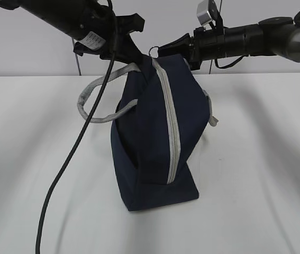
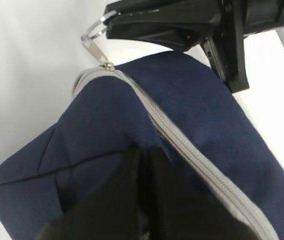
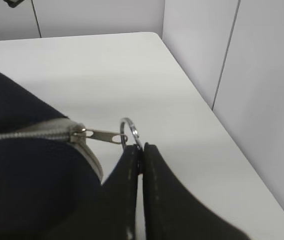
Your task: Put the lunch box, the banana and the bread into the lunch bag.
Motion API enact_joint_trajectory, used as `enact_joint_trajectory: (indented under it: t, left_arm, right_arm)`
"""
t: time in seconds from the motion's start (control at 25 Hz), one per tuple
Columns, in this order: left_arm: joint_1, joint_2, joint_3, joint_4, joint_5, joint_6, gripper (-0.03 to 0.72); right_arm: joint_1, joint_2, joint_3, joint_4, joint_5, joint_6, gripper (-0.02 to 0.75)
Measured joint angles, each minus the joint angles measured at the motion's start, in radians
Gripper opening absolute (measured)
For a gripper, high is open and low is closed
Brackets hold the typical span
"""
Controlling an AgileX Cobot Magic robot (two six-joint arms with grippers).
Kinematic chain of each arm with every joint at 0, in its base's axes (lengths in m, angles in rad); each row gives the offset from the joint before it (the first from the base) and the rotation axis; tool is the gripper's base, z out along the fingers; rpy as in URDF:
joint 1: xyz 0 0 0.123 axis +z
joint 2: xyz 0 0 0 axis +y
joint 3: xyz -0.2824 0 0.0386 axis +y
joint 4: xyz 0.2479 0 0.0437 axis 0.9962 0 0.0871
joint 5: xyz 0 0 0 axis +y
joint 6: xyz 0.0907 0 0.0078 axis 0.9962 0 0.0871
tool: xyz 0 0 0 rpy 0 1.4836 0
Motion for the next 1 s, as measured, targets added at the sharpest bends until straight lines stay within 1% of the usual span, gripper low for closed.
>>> enact_joint_trajectory:
  t: [0.2,0.4,0.48,0.72,0.84,0.92,0.96,1.0]
  left_arm:
    - [0.0,0.001,-0.004,0.001,0.005,0.022,0.011]
    - [-0.001,0.001,-0.004,0.001,0.009,0.026,0.011]
    - [-0.001,0.002,-0.004,0.001,0.009,0.026,0.011]
    - [-0.002,0.002,-0.005,0.0,0.009,0.026,0.011]
    - [-0.002,0.002,-0.005,0.0,0.011,0.027,0.012]
    - [-0.002,0.002,-0.006,0.0,0.016,0.028,0.034]
    - [-0.002,0.002,-0.008,0.0,0.019,0.029,0.062]
    - [-0.002,0.002,-0.009,0.001,0.021,0.029,0.119]
  right_arm:
    - [0.0,0.007,0.0,-0.044,0.003,0.026,0.0]
    - [0.0,0.008,0.0,-0.142,0.014,0.074,0.0]
    - [0.0,0.008,-0.003,-0.161,0.017,0.088,0.0]
    - [0.0,0.008,-0.005,-0.171,0.019,0.128,0.0]
    - [0.0,0.008,-0.005,-0.148,0.019,0.155,0.001]
    - [-0.001,0.008,-0.005,-0.119,0.014,0.175,0.032]
    - [-0.003,0.008,-0.007,-0.112,0.005,0.193,0.071]
    - [-0.005,0.008,-0.014,-0.11,-0.003,0.215,0.117]
